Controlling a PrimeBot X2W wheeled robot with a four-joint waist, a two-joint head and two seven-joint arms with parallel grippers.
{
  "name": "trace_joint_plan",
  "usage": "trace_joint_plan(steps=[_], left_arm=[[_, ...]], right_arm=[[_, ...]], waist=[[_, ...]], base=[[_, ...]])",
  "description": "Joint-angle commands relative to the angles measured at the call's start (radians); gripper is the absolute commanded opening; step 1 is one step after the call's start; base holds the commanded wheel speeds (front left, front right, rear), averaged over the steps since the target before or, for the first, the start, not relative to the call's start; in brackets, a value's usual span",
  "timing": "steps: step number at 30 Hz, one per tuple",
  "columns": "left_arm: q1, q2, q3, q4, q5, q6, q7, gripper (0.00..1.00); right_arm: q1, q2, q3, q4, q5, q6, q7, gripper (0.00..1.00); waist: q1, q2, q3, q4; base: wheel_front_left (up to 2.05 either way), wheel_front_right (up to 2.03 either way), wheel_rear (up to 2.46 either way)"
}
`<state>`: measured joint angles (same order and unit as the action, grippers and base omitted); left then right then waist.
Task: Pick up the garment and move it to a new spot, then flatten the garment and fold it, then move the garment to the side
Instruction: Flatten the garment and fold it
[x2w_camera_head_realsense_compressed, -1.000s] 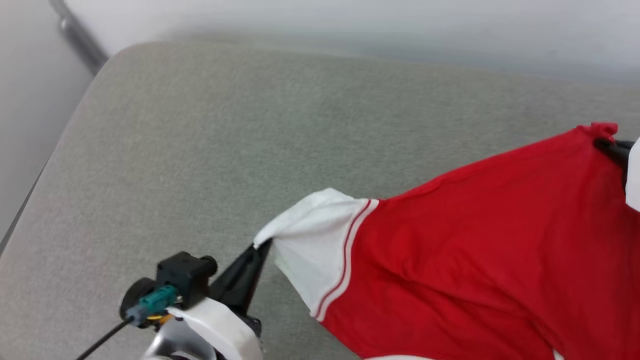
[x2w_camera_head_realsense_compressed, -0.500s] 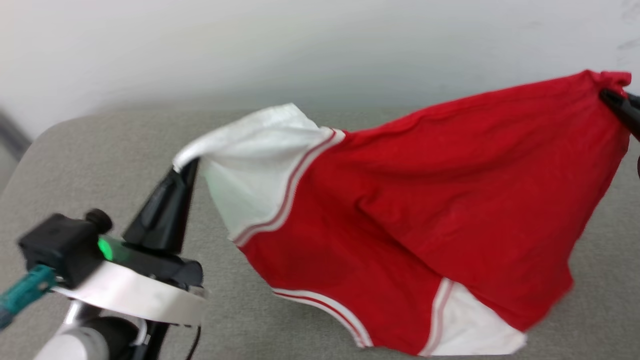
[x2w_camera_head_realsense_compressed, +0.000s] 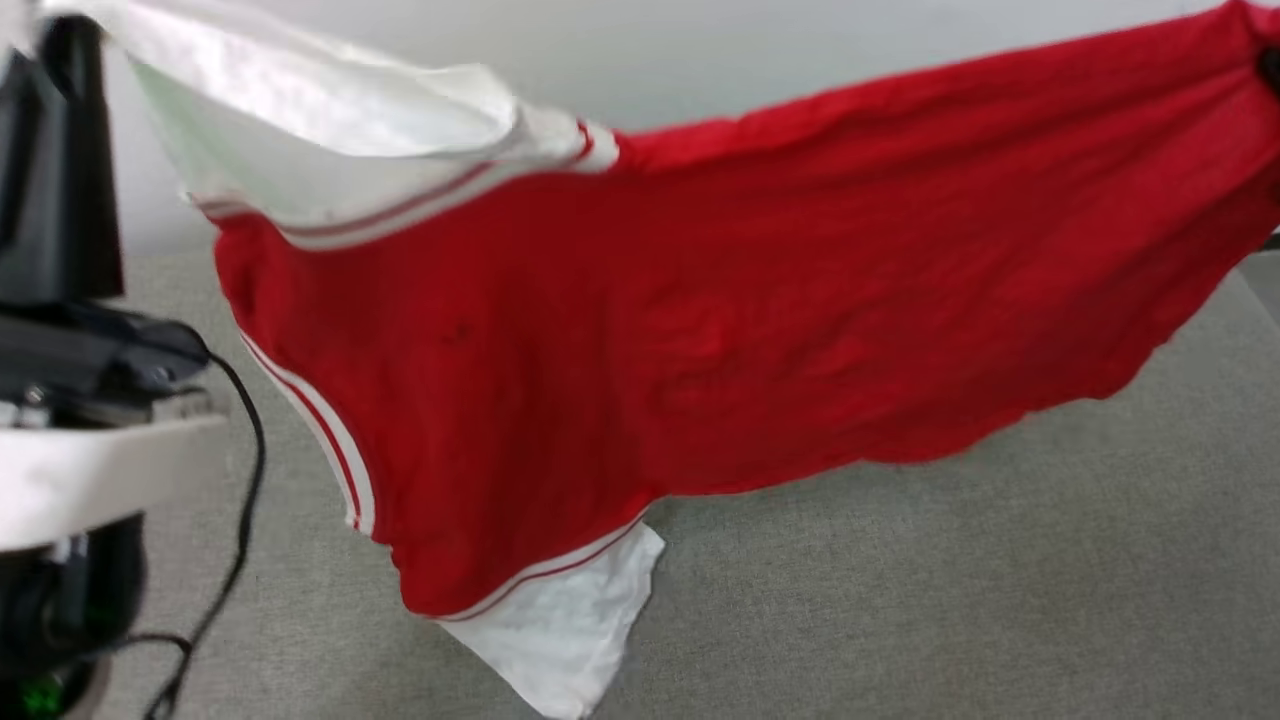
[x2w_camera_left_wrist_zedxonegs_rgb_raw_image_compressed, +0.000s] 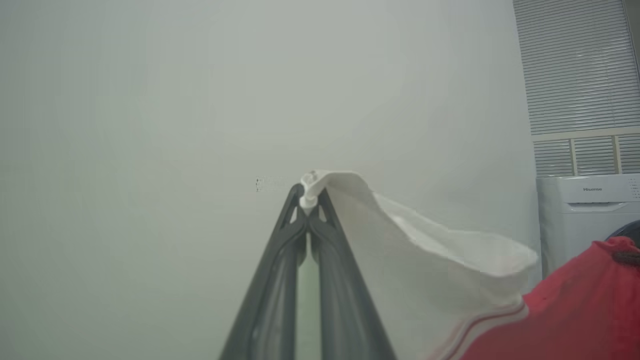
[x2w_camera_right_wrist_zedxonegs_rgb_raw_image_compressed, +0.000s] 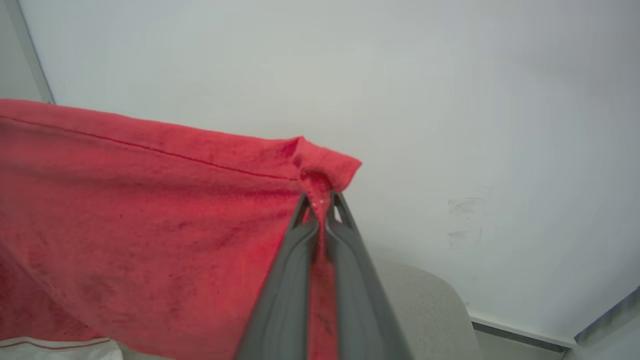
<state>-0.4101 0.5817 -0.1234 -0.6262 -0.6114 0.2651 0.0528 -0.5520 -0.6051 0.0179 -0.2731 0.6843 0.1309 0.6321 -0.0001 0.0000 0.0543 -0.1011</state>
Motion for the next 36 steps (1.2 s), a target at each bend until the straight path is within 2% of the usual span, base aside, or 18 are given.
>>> trace_joint_plan(steps=[1,8,14,17,23,30,36], left_arm=[[-0.052,0.013,0.005,0.004,0.011,0.005,0.015,0.00],[-0.278,0.038,0.001,0.066,0.029,-0.010,0.068,0.00],[-0.511,0.056,-0.022,0.154,0.053,-0.042,0.106,0.00],[-0.635,0.044,-0.045,0.226,0.049,-0.058,0.130,0.00],[-0.897,0.029,-0.108,0.420,0.117,-0.113,0.116,0.00],[-1.217,-0.016,-0.164,0.661,0.221,-0.145,0.045,0.00],[-1.412,-0.080,-0.186,0.872,0.249,-0.155,-0.020,0.00]], right_arm=[[-0.017,0.004,-0.013,-0.008,-0.007,0.000,-0.010,0.00],[-0.084,-0.020,-0.059,-0.006,-0.008,0.000,-0.039,0.00],[-0.210,-0.075,-0.043,0.021,-0.040,0.000,-0.111,0.00],[-0.297,-0.104,-0.028,0.060,-0.056,0.000,-0.152,0.00],[-0.504,-0.118,0.018,0.200,-0.089,-0.001,-0.229,0.00],[-0.787,-0.188,0.179,0.386,-0.189,-0.001,-0.313,0.00],[-0.994,-0.152,0.264,0.584,-0.236,-0.001,-0.419,0.00]], waist=[[0.0001,0.0000,0.025,-0.006],[0.0001,0.0000,0.114,-0.004],[0.0001,0.0000,0.251,0.003],[0.0001,0.0000,0.330,0.013],[0.0001,0.0000,0.488,0.040],[0.0001,0.0000,0.629,0.079],[0.0001,0.0000,0.686,0.111]], base=[[0.00,0.00,0.00],[0.00,0.00,0.00],[0.00,0.00,0.00],[0.00,0.00,0.00],[0.00,0.00,0.00],[0.00,0.00,0.00],[0.00,0.00,0.00]])
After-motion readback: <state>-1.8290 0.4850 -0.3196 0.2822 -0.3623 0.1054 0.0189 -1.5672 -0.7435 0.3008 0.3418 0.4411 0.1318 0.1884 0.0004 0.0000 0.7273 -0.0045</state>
